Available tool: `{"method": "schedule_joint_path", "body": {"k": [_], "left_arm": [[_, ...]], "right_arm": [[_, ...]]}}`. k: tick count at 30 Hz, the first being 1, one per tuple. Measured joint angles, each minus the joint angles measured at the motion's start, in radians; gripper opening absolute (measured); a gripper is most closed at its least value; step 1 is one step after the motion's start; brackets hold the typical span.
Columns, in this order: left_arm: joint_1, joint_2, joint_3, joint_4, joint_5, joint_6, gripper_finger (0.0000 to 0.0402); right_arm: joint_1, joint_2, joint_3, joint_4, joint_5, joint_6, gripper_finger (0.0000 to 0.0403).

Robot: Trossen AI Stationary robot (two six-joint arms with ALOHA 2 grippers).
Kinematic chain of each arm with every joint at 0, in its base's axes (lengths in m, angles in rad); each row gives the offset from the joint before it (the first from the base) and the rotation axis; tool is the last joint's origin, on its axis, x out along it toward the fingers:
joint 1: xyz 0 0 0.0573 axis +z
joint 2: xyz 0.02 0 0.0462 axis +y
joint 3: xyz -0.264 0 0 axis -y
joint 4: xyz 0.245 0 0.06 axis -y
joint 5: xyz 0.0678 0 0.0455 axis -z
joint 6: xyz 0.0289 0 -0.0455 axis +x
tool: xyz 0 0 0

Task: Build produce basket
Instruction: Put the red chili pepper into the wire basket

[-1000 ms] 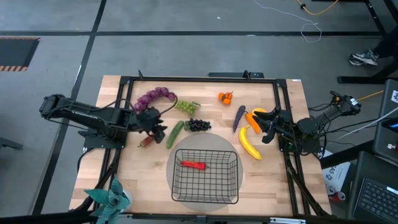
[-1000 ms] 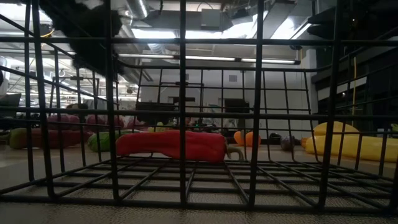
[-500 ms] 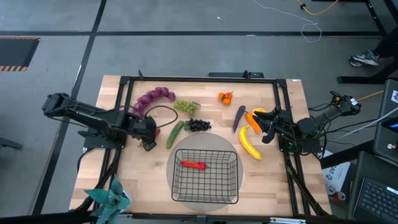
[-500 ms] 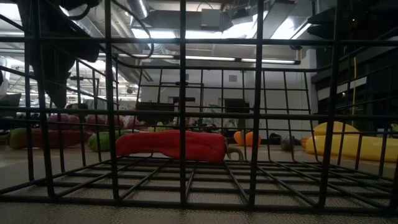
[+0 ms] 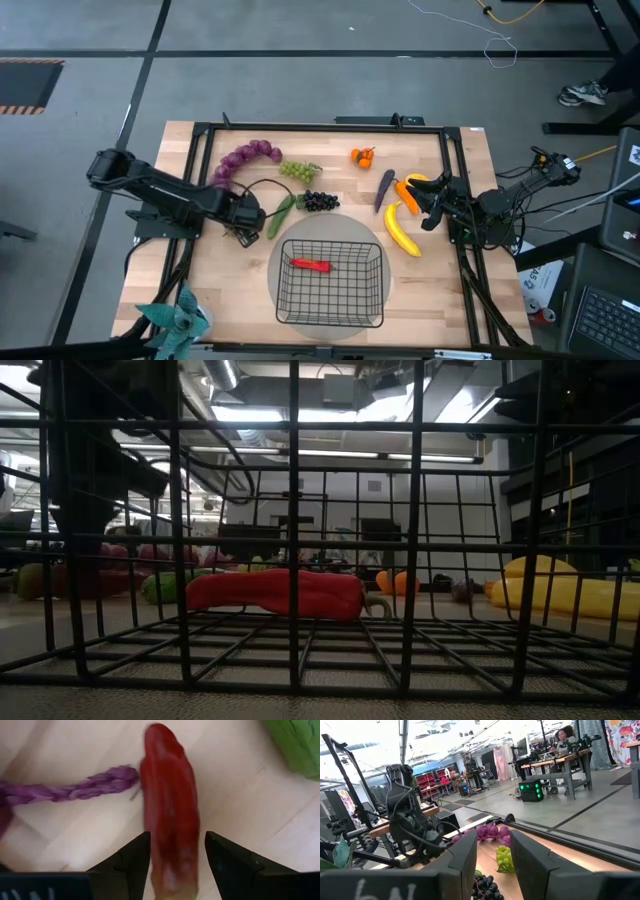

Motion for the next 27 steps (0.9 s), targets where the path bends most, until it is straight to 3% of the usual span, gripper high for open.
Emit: {"method": "schedule_joint_path", "body": {"k": [10,14,17,23,25,27], "left_arm": [[0.000,0.146,0.005,0.056,0.017,0.012,0.0179],[0.000,0.152,0.016,0.048,0.011,-0.018,0.0120],[0.000,0.122,0.067,-0.015,-0.065,-0.030,0.0069],[-0.016,0.014,0.242,-0.076,-0.310,0.052,0.0069],[-0.030,-0.026,0.304,-0.038,-0.381,0.129,0.0069],[-0.044,-0.052,0.352,0.075,-0.386,0.261,0.0069]], "right_arm": [[0.000,0.000,0.000,0.000,-0.001,0.000,0.0119],[0.000,0.000,0.000,0.000,-0.001,0.000,0.0119],[0.000,0.000,0.000,0.000,-0.001,0.000,0.0119],[0.000,0.000,0.000,0.000,-0.001,-0.001,0.0119],[0.000,0.000,0.000,0.000,0.000,0.000,0.0119],[0.000,0.000,0.000,0.000,0.000,-0.001,0.0119]]}}
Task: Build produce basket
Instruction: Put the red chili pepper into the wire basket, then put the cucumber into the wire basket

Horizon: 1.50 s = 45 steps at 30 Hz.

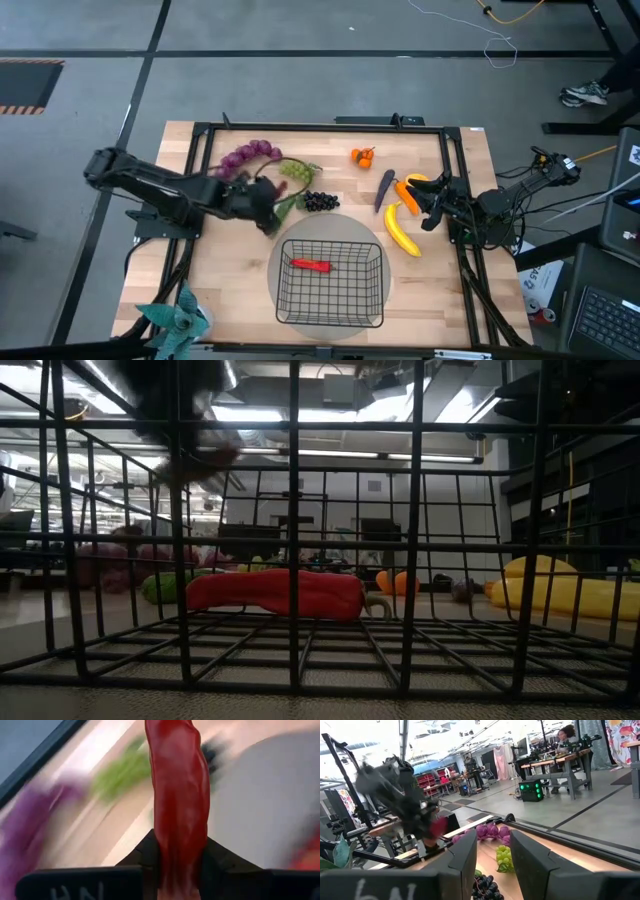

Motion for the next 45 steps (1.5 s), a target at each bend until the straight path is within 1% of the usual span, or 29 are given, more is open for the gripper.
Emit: {"method": "schedule_joint_path", "body": {"k": [2,4,6,7,8,10,12,16,18,21,24,26,28,31,32,34,37,39,41,45], "left_arm": [[-0.028,-0.023,0.023,0.120,0.052,0.149,0.0069],[-0.043,-0.021,0.035,0.329,0.175,0.287,0.0069],[-0.059,-0.017,0.033,0.454,0.309,0.360,0.0069],[-0.064,-0.002,0.033,0.520,0.374,0.373,0.0069],[-0.066,0.019,0.036,0.573,0.415,0.385,0.0069],[-0.076,0.059,0.032,0.600,0.443,0.395,0.0077],[-0.079,0.101,0.031,0.643,0.484,0.393,0.0101],[-0.080,0.160,0.031,0.723,0.624,0.365,0.0161],[-0.080,0.176,0.031,0.763,0.655,0.345,0.0187],[-0.079,0.171,0.031,0.770,0.651,0.334,0.0215],[-0.071,0.149,0.031,0.719,0.574,0.333,0.0226],[-0.059,0.119,0.031,0.660,0.500,0.332,0.0226],[-0.046,0.086,0.031,0.577,0.392,0.317,0.0226],[-0.019,0.042,0.032,0.431,0.222,0.256,0.0228],[-0.006,0.030,0.033,0.369,0.180,0.229,0.0228],[0.025,0.015,0.033,0.228,0.132,0.157,0.0227],[0.077,0.017,0.032,0.030,0.126,0.017,0.0226],[0.105,0.035,0.022,-0.057,0.125,-0.054,0.0225],[0.128,0.057,-0.009,-0.090,0.145,-0.101,0.0225],[0.184,0.078,-0.074,-0.037,0.301,-0.139,0.0225]], "right_arm": [[0.000,0.000,0.000,0.000,0.000,-0.001,0.0119],[0.000,0.000,0.000,0.000,0.000,-0.002,0.0119],[0.000,-0.001,0.000,0.000,0.001,-0.002,0.0119],[0.000,0.000,0.000,0.000,0.000,-0.002,0.0119],[0.000,0.000,0.000,-0.001,0.000,-0.002,0.0119],[0.000,0.000,0.000,0.000,0.000,-0.002,0.0119],[0.000,0.000,0.000,-0.001,0.000,0.001,0.0119],[0.000,0.000,0.000,-0.001,-0.003,0.025,0.0119],[0.000,0.000,0.000,-0.002,-0.008,0.025,0.0119],[0.000,0.000,0.000,-0.003,-0.009,0.025,0.0119],[0.000,0.000,0.000,-0.006,-0.011,0.026,0.0119],[0.000,0.000,0.000,-0.007,-0.021,0.027,0.0119],[0.000,0.000,0.000,-0.007,-0.028,0.027,0.0119],[0.000,0.000,0.000,-0.007,-0.028,0.027,0.0119],[0.000,0.000,0.000,-0.007,-0.028,0.027,0.0119],[0.000,0.000,0.000,-0.008,-0.028,0.027,0.0119],[0.000,0.000,0.000,-0.008,-0.027,0.026,0.0119],[0.000,0.000,0.000,-0.008,-0.027,0.026,0.0119],[0.000,0.000,0.000,-0.008,-0.027,0.026,0.0119],[0.000,0.000,0.000,-0.008,-0.027,0.026,0.0119]]}}
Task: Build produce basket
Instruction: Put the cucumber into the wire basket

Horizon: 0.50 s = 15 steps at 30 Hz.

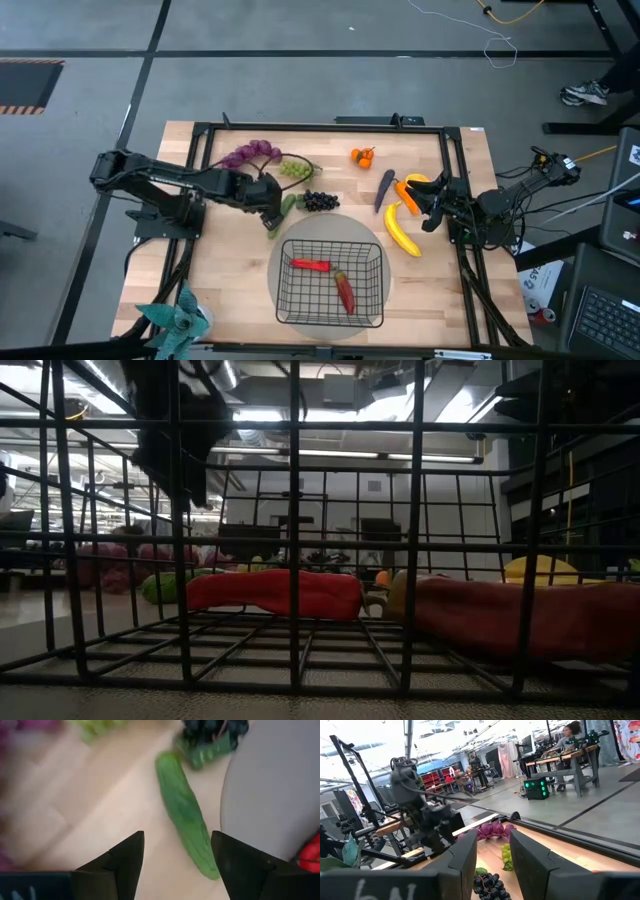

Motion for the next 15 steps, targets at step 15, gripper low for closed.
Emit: {"method": "schedule_joint_path", "body": {"k": [15], "left_arm": [[0.110,0.024,-0.210,0.352,0.207,-0.002,0.0225]], "right_arm": [[0.000,0.000,0.000,0.000,0.000,-0.002,0.0119]]}}
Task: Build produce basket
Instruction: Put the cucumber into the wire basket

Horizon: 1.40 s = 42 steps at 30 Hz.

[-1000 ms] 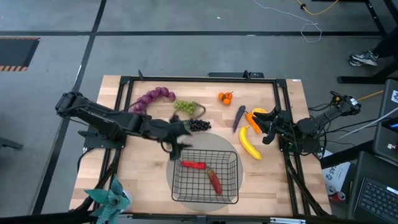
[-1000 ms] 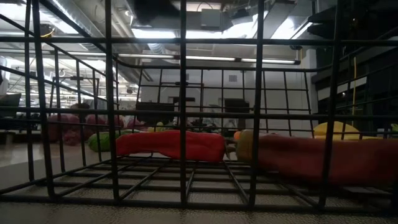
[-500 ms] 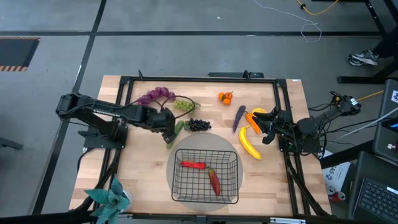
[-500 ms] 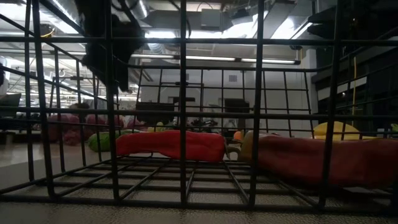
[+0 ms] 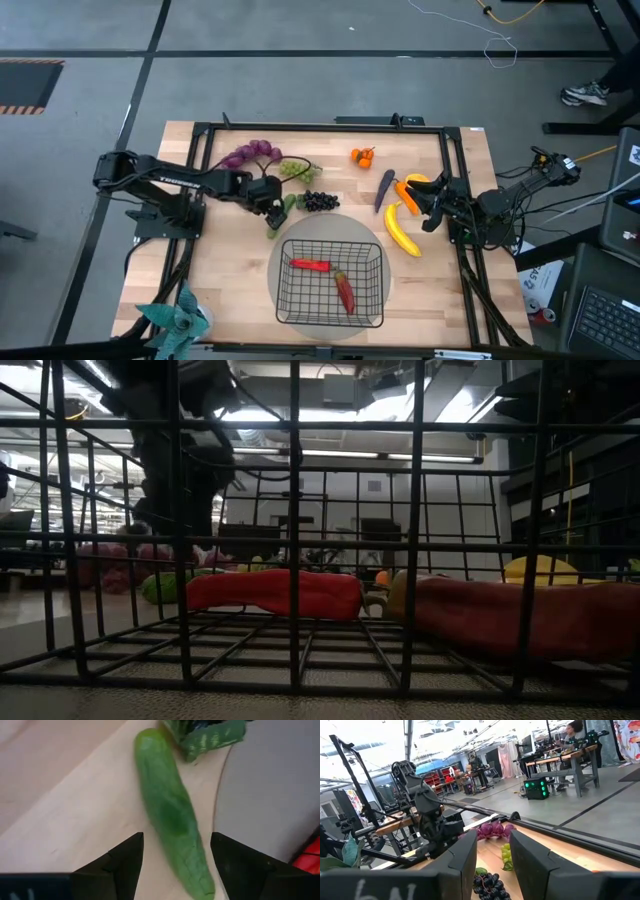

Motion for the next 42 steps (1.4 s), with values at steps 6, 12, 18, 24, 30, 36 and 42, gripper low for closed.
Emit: {"method": "schedule_joint_path", "body": {"k": [6,12,18,24,30,36,42], "left_arm": [[-0.031,0.002,-0.068,0.139,0.032,-0.025,0.0225],[-0.064,0.024,-0.083,0.160,-0.016,-0.025,0.0225],[-0.071,0.121,-0.085,0.176,-0.022,-0.043,0.0225],[-0.073,0.193,-0.077,0.173,-0.054,-0.096,0.0225],[-0.072,0.187,-0.084,0.176,-0.073,-0.097,0.0190],[-0.072,0.175,-0.075,0.175,-0.100,-0.104,0.0085],[-0.060,0.182,0.001,0.148,-0.138,-0.020,0.0081]], "right_arm": [[0.000,0.000,0.000,-0.008,0.000,0.000,0.0119],[0.000,0.000,0.000,-0.008,0.000,0.002,0.0119],[0.000,0.000,0.000,-0.008,0.000,0.003,0.0119],[0.000,0.000,0.000,-0.008,0.001,0.003,0.0119],[0.000,0.000,0.000,-0.008,0.000,0.003,0.0119],[0.000,0.000,0.000,-0.025,0.000,0.003,0.0119],[0.000,0.000,0.000,-0.026,0.000,0.004,0.0119]]}}
